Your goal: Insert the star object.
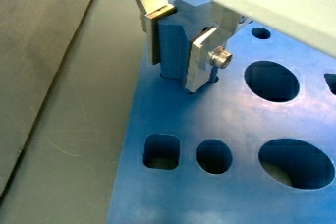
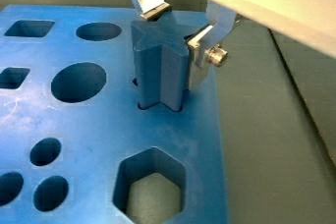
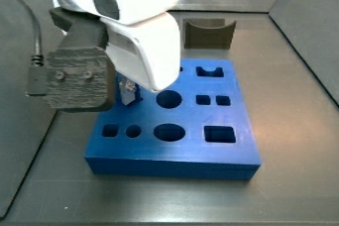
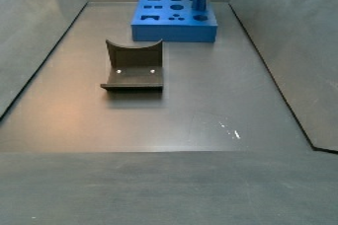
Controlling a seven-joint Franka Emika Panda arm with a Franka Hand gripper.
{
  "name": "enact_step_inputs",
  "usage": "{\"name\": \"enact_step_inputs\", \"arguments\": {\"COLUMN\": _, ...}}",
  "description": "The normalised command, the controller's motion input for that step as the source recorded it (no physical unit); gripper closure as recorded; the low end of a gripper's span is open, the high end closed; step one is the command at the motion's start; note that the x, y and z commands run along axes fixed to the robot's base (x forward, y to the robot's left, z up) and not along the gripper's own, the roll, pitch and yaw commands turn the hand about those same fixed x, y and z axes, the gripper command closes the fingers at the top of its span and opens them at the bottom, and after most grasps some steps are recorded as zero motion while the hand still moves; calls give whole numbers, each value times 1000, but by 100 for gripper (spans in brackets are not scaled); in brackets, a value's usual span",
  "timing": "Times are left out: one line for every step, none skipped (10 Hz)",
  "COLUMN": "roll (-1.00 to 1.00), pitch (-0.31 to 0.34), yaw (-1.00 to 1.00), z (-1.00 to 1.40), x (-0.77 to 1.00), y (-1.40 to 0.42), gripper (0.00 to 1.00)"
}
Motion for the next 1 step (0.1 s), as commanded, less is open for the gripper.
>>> {"name": "enact_step_inputs", "arguments": {"roll": 0, "pitch": 0, "yaw": 0, "z": 0, "x": 0, "y": 0, "gripper": 100}}
